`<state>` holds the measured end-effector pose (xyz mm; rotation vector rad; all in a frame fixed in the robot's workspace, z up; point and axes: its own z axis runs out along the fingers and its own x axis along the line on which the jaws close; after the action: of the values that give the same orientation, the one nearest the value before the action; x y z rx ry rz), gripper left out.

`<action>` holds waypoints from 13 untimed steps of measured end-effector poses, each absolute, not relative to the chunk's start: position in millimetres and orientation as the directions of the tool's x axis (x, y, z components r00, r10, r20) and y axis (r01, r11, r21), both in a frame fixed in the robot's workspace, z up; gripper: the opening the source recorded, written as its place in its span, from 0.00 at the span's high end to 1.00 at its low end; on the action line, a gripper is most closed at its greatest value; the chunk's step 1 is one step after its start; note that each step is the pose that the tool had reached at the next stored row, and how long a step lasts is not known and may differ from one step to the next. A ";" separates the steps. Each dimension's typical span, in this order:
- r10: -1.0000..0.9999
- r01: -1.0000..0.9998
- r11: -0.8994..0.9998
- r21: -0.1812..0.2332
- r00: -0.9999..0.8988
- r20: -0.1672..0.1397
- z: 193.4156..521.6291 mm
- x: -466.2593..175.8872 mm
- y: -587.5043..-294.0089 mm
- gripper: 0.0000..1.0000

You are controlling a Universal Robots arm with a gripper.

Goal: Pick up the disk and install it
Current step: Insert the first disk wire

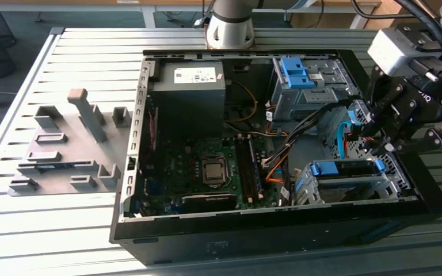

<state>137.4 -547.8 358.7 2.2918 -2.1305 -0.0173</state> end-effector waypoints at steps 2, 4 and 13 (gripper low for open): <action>-0.997 -0.997 -0.075 0.017 0.075 0.000 357.7 137.5 -546.3 0.60; -0.997 -0.997 -0.076 0.019 0.076 0.000 356.8 138.2 -543.8 0.60; -0.997 -0.996 -0.075 0.038 0.076 0.010 351.5 144.3 -528.0 0.60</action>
<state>144.3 -528.0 351.5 2.2786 -2.1129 -0.0288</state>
